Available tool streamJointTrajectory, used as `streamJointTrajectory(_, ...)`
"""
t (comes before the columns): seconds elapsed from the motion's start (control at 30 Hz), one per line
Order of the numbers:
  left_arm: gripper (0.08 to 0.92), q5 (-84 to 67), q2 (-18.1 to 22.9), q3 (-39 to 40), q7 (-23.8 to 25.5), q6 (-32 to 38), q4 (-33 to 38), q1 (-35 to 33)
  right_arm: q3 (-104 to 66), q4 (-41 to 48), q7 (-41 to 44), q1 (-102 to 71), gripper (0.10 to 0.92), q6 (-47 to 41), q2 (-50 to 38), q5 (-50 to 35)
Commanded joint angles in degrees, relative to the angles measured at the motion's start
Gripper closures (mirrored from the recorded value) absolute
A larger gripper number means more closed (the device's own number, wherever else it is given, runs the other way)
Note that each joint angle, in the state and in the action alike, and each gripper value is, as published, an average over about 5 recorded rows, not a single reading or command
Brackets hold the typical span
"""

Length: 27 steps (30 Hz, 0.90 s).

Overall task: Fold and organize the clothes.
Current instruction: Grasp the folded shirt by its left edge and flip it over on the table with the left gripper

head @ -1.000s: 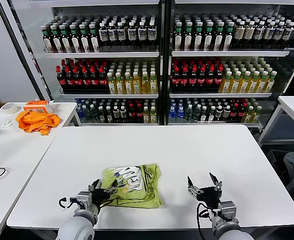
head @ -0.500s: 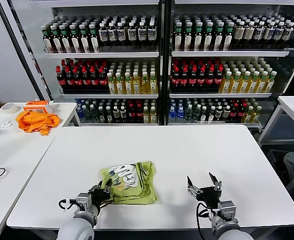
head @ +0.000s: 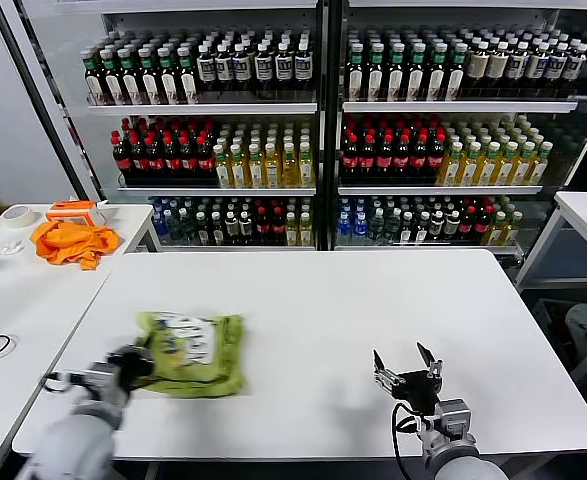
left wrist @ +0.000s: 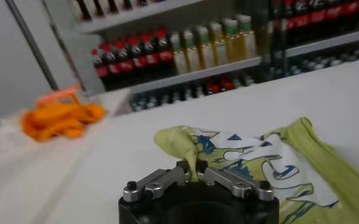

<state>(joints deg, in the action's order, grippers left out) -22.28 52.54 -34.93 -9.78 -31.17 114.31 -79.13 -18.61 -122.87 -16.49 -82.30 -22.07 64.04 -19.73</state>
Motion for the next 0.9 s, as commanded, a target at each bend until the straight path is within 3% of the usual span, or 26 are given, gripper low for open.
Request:
streamJointTrajectory(0.03, 0.897, -2.29, -18.43, -23.79, 9.34, -1.95, 5.72, -8.18, 0.33, 0.03, -0.02, 0.51, 0.203, -0.11, 0.3, -0.01)
streamJointTrajectory(0.1, 0.897, -2.13, -14.24, -15.59, 8.29, -1.97, 9.97, -5.75, 0.49, -0.05, -0.07, 0.59, 0.203, -0.35, 0.5, -0.04)
streamJointTrajectory(0.23, 0.897, 8.43, -1.64, 7.81, 7.91, -1.94, 16.8, -2.58, 0.52, -0.63, -0.2, 0.78, 0.203, -0.97, 0.6, -0.1)
streamJointTrajectory(0.37, 0.897, 13.43, 9.74, 21.19, 7.94, -1.94, 16.41, -0.48, 0.05, -1.2, -0.26, 0.31, 0.203, -1.18, 0.61, 0.03)
streamJointTrajectory(0.47, 0.897, 13.95, 16.21, 24.76, 6.67, -1.93, 14.15, 1.07, -0.22, -1.27, -0.22, -0.22, 0.203, -1.08, 0.72, 0.25)
streamJointTrajectory(0.57, 0.897, 13.73, 20.03, 25.53, 5.28, -1.93, 12.3, 2.89, -0.36, -1.33, -0.18, -0.37, 0.203, -1.01, 0.85, 0.41)
streamJointTrajectory(0.9, 0.897, 5.03, 25.88, 24.6, -2.86, -1.9, 6.53, 10.03, -0.35, -1.45, -0.06, 0.09, 0.203, -1.02, 0.69, 0.52)
